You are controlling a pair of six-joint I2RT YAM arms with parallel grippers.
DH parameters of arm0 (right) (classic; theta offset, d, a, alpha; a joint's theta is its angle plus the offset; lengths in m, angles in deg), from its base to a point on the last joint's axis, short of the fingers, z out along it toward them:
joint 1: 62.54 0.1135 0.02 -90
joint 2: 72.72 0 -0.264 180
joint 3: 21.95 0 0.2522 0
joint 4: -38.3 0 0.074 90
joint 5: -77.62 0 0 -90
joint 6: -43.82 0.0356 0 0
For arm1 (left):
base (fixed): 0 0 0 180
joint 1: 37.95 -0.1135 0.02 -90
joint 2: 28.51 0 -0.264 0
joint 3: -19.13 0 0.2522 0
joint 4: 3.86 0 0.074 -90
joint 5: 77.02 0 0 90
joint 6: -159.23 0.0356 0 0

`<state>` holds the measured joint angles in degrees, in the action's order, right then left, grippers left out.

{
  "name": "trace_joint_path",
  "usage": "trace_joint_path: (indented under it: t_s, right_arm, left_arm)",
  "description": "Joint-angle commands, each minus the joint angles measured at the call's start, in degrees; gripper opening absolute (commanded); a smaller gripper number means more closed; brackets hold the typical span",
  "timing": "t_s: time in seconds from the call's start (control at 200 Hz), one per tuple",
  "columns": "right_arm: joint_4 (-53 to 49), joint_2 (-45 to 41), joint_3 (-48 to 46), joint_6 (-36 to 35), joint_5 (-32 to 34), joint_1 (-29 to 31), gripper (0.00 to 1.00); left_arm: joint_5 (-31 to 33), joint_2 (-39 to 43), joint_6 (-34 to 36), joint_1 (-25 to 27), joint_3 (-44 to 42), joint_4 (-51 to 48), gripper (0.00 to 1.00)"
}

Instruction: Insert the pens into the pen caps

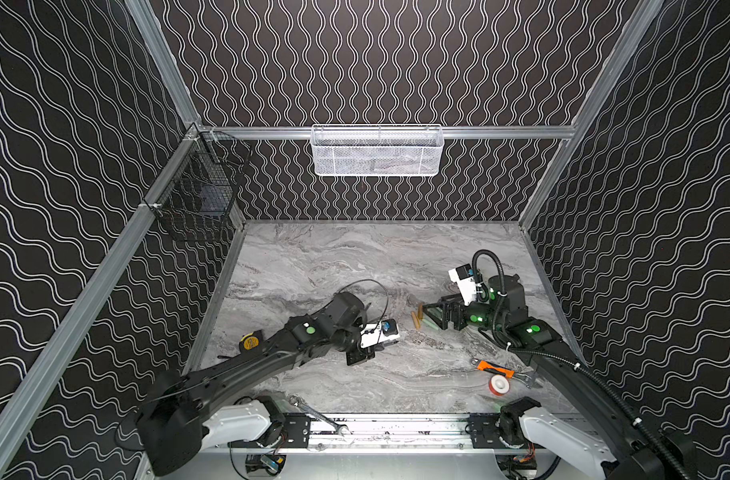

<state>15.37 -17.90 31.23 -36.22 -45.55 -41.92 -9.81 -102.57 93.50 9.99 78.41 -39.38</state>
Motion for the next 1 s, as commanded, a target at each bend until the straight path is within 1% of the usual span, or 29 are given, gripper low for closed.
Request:
trace_joint_path:
  t_s: [0.0, 0.09, 0.155, 0.225, 0.31, 0.365, 0.39, 0.556, 0.686, 0.766, 0.841, 0.996]
  right_arm:
    - [8.6, -1.1, -0.4, 0.4, -10.4, 0.0, 0.98]
    - [13.9, -2.8, -1.7, 1.9, -16.2, 0.2, 0.97]
    - [18.9, -3.9, -2.9, 4.1, -19.8, 0.4, 0.97]
    - [22.9, -4.2, -3.5, 6.1, -21.6, 1.2, 0.96]
    - [25.2, -3.7, -3.1, 7.1, -22.5, 3.2, 0.96]
    - [25.9, -3.2, -2.7, 7.2, -22.1, 4.0, 0.96]
    - [26.0, -3.1, -2.5, 7.1, -21.8, 6.0, 0.96]
    - [29.4, -0.9, -2.9, 8.2, -17.5, 10.4, 0.95]
    - [35.6, 1.3, -4.0, 10.5, -15.8, 13.6, 0.94]
    - [39.1, 2.8, -4.4, 11.6, -14.2, 15.5, 0.93]
    - [41.7, 4.4, -4.4, 12.7, -12.8, 16.8, 0.9]
    - [46.0, 7.4, -3.9, 14.5, -10.9, 18.7, 0.77]
  left_arm:
    - [-9.6, 3.6, -8.9, -1.2, -1.1, 5.2, 0.0]
    - [-15.3, 6.3, -12.9, -3.8, -2.8, 8.7, 0.0]
    - [-17.3, 8.1, -15.2, -5.5, -3.8, 10.9, 0.0]
    - [-19.6, 9.2, -16.2, -6.7, -4.0, 12.0, 0.0]
    - [-21.6, 9.6, -17.0, -8.1, -4.1, 13.0, 0.0]
    - [-22.7, 9.6, -18.2, -9.0, -4.4, 14.3, 0.0]
    - [-23.2, 9.6, -18.7, -9.7, -4.4, 15.0, 0.0]
    - [-26.5, 9.8, -21.9, -12.7, -4.9, 19.3, 0.0]
    - [-28.4, 10.6, -25.0, -14.9, -6.0, 23.4, 0.0]
    - [-28.9, 10.3, -25.7, -15.8, -5.8, 23.9, 0.0]
    - [-29.5, 10.2, -26.2, -16.2, -5.9, 24.4, 0.0]
    - [-30.3, 10.2, -27.4, -17.1, -6.2, 25.6, 0.0]
